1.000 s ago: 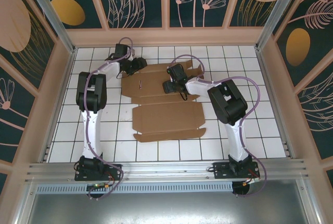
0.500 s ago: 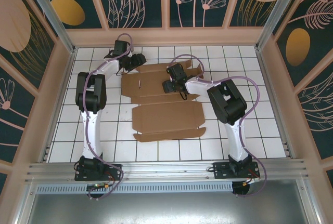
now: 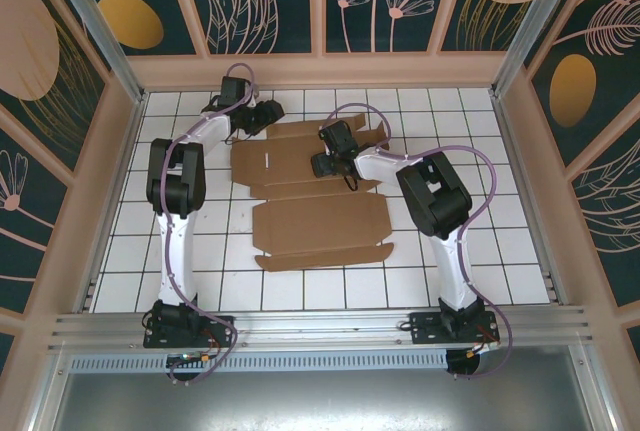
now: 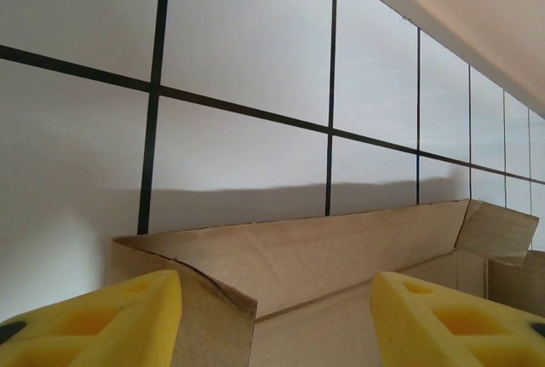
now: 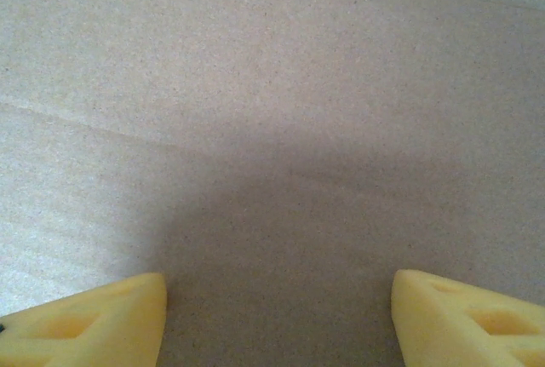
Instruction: Fold the paper box
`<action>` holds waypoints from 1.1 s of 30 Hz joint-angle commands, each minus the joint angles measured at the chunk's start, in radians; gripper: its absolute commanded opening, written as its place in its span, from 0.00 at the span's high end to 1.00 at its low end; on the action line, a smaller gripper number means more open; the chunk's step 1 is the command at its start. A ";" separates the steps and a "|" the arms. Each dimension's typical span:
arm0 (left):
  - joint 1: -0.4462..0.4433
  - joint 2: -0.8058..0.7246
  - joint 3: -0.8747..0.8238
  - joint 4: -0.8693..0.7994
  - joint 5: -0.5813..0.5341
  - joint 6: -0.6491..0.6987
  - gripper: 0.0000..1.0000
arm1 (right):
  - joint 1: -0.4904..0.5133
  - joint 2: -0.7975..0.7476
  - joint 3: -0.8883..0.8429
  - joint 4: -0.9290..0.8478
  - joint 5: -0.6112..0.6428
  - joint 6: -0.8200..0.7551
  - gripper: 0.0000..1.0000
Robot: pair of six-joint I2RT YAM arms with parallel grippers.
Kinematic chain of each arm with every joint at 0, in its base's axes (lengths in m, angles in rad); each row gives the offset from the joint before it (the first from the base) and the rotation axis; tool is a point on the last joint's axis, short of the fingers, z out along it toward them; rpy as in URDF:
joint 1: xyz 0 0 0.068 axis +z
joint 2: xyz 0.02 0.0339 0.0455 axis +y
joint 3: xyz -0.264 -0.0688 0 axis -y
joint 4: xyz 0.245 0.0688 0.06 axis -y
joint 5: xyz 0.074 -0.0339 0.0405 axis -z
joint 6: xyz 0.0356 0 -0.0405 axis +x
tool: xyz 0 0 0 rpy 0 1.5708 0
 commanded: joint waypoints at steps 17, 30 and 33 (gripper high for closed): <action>-0.007 -0.051 0.042 -0.086 -0.034 0.003 0.35 | 0.003 0.097 -0.024 -0.183 -0.029 0.029 0.31; -0.008 -0.547 -0.636 -0.029 -0.029 -0.065 0.30 | -0.017 0.059 -0.069 -0.164 -0.034 0.072 0.33; -0.007 -0.627 -0.767 -0.015 -0.016 -0.065 0.28 | -0.015 0.055 -0.070 -0.160 -0.039 0.074 0.33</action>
